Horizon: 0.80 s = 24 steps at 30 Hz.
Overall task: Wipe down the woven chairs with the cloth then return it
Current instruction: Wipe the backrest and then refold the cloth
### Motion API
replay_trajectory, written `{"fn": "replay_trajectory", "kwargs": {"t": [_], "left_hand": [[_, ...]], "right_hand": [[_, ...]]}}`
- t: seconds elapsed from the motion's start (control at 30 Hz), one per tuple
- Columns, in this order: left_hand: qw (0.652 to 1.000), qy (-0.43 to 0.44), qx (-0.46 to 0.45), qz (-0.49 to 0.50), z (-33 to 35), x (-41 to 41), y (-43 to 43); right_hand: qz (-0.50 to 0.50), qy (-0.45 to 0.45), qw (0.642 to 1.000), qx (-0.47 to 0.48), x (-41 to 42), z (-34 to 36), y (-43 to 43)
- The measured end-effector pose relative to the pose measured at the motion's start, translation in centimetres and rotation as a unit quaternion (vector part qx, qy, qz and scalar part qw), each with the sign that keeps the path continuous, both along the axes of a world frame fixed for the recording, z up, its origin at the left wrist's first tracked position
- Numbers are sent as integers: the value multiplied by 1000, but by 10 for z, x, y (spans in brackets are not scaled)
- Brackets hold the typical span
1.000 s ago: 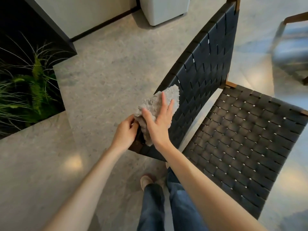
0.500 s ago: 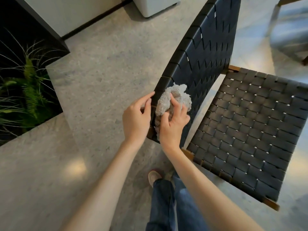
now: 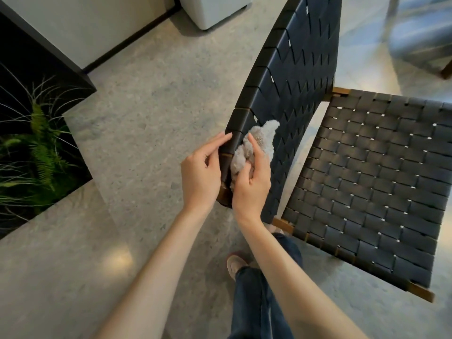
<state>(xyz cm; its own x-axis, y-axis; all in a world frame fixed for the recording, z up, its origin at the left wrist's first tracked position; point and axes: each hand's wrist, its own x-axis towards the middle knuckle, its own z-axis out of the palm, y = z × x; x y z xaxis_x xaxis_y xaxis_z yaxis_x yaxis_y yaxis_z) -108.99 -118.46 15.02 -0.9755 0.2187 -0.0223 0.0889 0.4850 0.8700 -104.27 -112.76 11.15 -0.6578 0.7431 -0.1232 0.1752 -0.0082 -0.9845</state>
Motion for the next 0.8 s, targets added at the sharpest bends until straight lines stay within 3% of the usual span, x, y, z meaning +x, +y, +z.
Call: {"fn": "replay_trajectory", "kwargs": {"t": [0.17, 0.27, 0.47, 0.63, 0.8], "left_hand": [[986, 108, -114, -53, -3, 0, 1], [983, 104, -135, -70, -1, 1, 1], [984, 95, -138, -62, 0, 3, 2], [987, 90, -117, -58, -1, 2, 1], [980, 98, -145, -97, -4, 7, -1]], "right_hand": [[-12, 23, 999, 40, 6, -26, 1], [-2, 19, 999, 45, 10, -35, 8], [-36, -13, 998, -48, 12, -31, 9], [-30, 25, 999, -18, 3, -9, -7], [-63, 36, 997, 17, 11, -32, -1]]}}
